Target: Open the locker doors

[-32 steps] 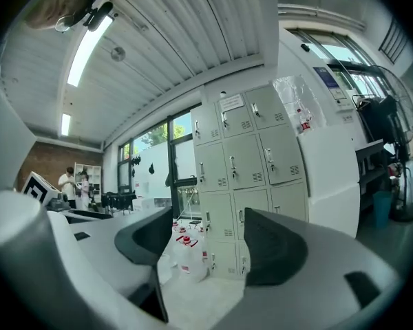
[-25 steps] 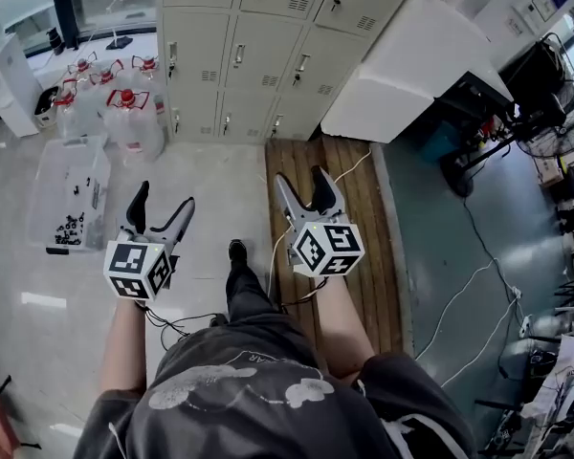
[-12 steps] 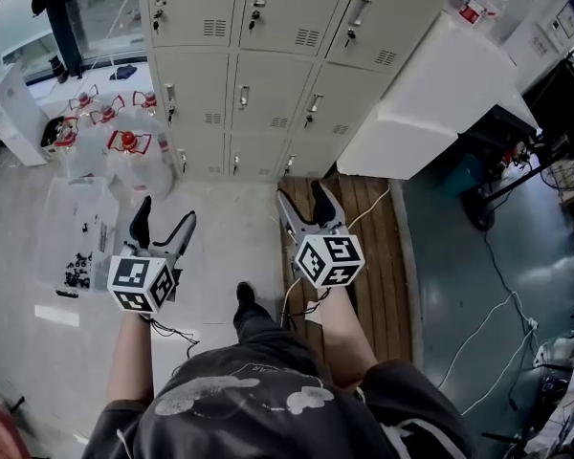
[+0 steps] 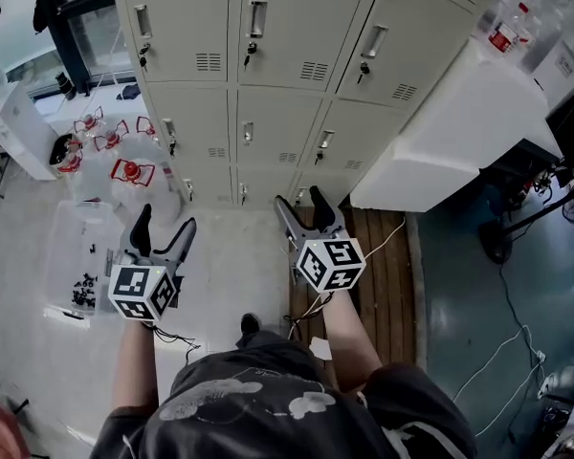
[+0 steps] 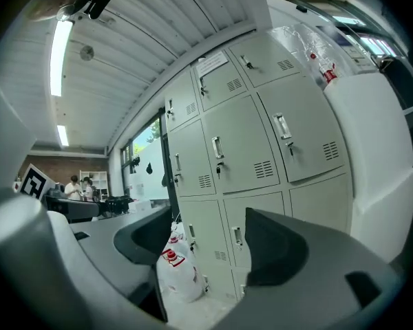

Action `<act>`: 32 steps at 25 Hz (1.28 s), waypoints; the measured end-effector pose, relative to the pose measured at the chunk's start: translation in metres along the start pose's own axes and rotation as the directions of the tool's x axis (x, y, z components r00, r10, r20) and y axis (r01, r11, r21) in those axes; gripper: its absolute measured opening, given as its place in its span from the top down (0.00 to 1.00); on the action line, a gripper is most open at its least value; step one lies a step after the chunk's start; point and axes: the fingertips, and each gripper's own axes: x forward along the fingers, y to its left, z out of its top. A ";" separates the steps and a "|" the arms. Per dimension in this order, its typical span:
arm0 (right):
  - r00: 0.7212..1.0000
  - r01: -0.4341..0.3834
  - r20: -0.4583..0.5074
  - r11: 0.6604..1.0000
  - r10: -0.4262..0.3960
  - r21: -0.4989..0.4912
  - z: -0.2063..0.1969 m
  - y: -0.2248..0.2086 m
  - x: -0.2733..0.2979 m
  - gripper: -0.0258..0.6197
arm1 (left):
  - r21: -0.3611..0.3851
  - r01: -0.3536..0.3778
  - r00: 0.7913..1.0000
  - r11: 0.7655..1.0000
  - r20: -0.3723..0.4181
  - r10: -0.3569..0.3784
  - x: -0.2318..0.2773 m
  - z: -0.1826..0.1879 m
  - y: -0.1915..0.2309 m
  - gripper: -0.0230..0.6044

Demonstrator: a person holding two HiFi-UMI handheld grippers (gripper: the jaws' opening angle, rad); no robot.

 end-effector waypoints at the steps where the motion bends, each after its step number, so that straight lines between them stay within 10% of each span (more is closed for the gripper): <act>1: 1.000 -0.012 -0.002 1.000 0.012 -0.001 0.001 -0.003 0.008 0.46 | 0.001 -0.010 1.000 1.000 0.005 0.010 0.007 0.003 0.003 0.34; 13: 0.996 -0.089 0.027 0.996 0.089 -0.012 0.029 -0.009 0.084 0.46 | 0.033 -0.053 0.998 0.998 0.042 0.052 0.059 0.038 0.038 0.34; 32: 0.990 -0.018 0.134 0.991 0.036 -0.132 0.122 -0.011 0.250 0.46 | 0.106 0.066 0.990 0.992 0.115 -0.078 0.214 0.114 0.149 0.34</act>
